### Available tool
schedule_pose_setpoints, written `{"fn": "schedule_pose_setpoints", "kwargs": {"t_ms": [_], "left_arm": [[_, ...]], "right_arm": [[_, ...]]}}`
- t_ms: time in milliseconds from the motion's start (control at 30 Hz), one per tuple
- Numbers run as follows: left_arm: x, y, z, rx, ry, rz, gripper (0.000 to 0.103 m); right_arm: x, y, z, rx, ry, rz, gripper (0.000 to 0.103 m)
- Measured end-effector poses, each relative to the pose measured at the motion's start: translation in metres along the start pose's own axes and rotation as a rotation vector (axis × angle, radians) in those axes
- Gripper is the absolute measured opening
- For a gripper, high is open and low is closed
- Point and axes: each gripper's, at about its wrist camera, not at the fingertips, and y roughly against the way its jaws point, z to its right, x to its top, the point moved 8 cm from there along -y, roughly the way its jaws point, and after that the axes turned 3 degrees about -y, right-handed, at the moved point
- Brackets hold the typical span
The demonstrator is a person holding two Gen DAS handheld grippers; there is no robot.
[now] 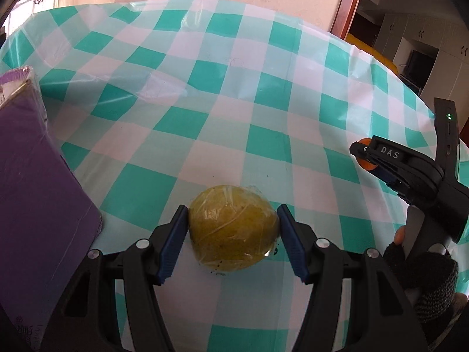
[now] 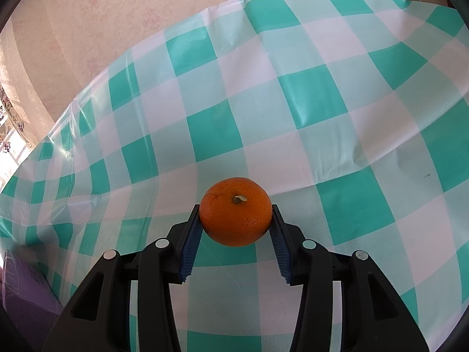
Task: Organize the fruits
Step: 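Carry the orange and bagged yellow fruit with both grippers to the box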
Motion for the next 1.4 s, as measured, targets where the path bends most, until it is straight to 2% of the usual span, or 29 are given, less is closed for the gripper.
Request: {"fn": "schedule_pose_setpoints", "kwargs": {"t_ms": [233,367,500,1033,1167,1300,1400], "left_arm": [[-0.038,0.039,-0.004,-0.022,-0.044,-0.016,0.062],[-0.045,0.056,-0.008,-0.014,-0.05,0.032,0.062],[-0.046,0.06,-0.013,-0.019,-0.029,0.045,0.062],[-0.057,0.072,-0.021,-0.041,-0.016,0.035,0.062],[-0.062,0.078,-0.024,-0.044,-0.018,0.033,0.062],[-0.066,0.082,-0.026,-0.042,-0.026,0.036,0.062],[-0.069,0.084,-0.028,-0.039,-0.028,0.026,0.062]], "right_arm": [[0.0,0.0,0.0,-0.001,-0.001,0.001,0.045],[-0.001,0.002,-0.002,0.002,0.01,0.005,0.045],[-0.009,0.007,-0.009,-0.007,0.057,-0.002,0.045],[-0.105,0.059,-0.036,-0.065,0.255,-0.121,0.045],[-0.123,0.073,-0.038,-0.072,0.286,-0.124,0.045],[-0.13,0.093,-0.04,-0.072,0.307,-0.077,0.045],[-0.139,0.103,-0.044,-0.066,0.334,-0.077,0.045]]}}
